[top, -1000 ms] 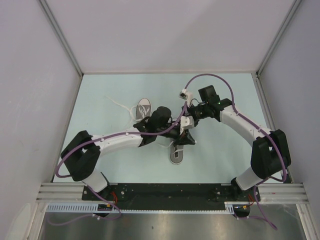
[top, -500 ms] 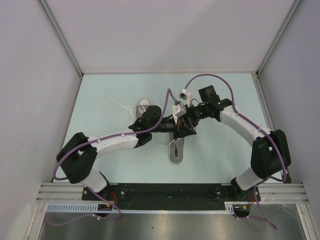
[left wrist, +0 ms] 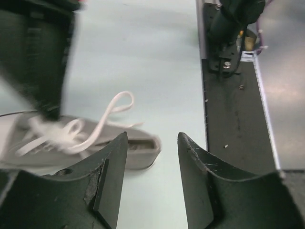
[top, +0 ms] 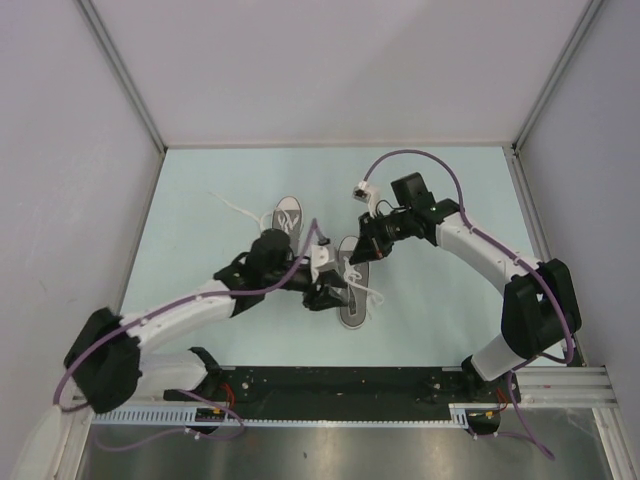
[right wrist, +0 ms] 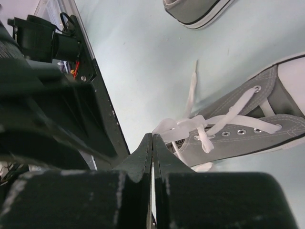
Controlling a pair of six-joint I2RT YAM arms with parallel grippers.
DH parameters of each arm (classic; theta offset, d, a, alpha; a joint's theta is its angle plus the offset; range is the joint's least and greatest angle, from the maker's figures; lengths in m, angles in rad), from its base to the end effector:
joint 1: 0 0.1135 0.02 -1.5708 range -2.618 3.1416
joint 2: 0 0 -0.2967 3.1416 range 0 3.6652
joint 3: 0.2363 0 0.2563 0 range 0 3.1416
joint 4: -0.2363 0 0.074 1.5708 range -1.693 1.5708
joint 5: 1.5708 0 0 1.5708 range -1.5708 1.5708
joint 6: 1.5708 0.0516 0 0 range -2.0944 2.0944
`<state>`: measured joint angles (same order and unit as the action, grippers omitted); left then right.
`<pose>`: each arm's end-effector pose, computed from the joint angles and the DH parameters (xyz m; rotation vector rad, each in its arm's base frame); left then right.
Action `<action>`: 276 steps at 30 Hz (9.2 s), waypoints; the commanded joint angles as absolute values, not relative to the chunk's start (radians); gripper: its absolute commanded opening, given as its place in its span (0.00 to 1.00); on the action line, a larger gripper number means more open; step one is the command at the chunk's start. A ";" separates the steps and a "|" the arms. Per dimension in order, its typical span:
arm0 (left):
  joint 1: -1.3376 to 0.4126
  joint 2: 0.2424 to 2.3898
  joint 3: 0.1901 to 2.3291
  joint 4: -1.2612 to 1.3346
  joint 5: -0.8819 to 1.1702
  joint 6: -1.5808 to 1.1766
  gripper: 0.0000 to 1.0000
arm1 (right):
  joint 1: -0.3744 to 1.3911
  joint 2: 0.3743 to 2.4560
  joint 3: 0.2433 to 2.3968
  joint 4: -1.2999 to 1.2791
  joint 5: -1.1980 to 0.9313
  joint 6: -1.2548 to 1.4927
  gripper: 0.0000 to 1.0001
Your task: Tie the shoes
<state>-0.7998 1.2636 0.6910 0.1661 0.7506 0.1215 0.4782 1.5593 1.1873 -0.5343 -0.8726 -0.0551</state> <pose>0.1663 -0.2217 0.2676 1.3428 1.5484 -1.1716 0.2807 0.1900 0.2911 -1.0000 2.2027 1.2618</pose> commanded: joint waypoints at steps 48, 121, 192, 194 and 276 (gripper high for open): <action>-0.561 1.316 0.749 0.282 0.824 0.031 0.00 | 0.472 1.487 1.148 -0.624 -0.830 -0.222 0.35; -0.495 1.563 0.732 0.061 0.630 -0.135 0.13 | 0.600 1.391 0.871 -0.336 -0.549 -0.089 0.00; -0.739 1.463 0.796 0.196 0.686 0.345 0.00 | 0.500 1.356 0.819 -0.261 -0.781 0.043 0.00; -0.739 1.462 0.793 0.201 0.698 0.341 0.00 | 0.495 1.355 0.812 -0.212 -0.784 0.073 0.00; -0.695 1.594 1.008 0.040 0.776 0.351 0.00 | 0.476 1.439 0.767 -0.098 -0.773 0.213 0.00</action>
